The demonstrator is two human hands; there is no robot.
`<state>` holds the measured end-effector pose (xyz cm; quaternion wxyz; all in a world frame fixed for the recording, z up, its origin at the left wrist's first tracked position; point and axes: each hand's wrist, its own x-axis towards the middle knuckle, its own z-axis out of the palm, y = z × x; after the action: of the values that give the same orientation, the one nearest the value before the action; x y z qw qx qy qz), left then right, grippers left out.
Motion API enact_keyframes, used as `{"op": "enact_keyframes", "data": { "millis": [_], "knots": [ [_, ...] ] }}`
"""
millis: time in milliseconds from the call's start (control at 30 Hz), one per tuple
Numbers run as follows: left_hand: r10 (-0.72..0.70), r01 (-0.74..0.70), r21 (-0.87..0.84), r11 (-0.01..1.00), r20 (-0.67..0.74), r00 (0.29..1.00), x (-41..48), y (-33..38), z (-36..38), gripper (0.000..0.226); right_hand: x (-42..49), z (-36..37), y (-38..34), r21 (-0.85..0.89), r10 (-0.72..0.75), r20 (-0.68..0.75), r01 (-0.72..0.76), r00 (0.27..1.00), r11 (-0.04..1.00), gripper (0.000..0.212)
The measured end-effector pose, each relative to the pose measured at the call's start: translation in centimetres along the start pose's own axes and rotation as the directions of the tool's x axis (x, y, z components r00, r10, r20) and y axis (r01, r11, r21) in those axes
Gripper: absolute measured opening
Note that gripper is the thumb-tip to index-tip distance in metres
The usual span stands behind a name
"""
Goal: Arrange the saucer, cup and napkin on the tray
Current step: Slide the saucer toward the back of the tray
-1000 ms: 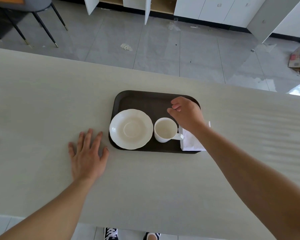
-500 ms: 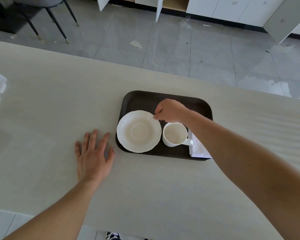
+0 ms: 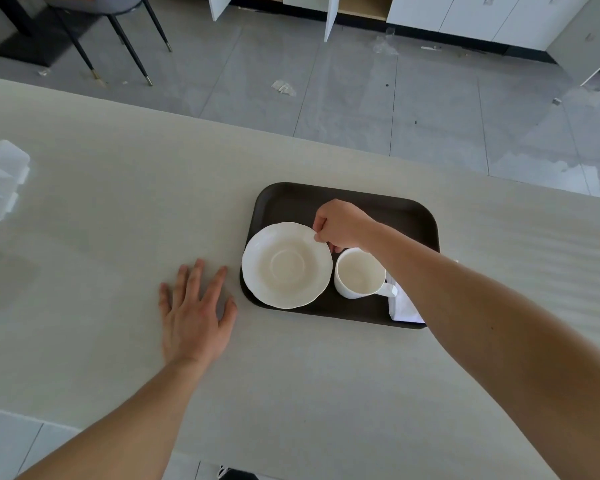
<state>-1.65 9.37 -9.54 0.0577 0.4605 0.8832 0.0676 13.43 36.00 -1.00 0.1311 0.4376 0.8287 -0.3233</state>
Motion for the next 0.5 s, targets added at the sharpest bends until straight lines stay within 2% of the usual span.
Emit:
{"op": "enact_keyframes", "data": {
  "millis": [500],
  "knots": [
    [0.0,0.0,0.014,1.0,0.036,0.999,0.0,-0.2,-0.1,0.061,1.9,-0.9,0.9,0.17,0.12,-0.135,-0.096,0.984,0.981,0.015]
  ]
}}
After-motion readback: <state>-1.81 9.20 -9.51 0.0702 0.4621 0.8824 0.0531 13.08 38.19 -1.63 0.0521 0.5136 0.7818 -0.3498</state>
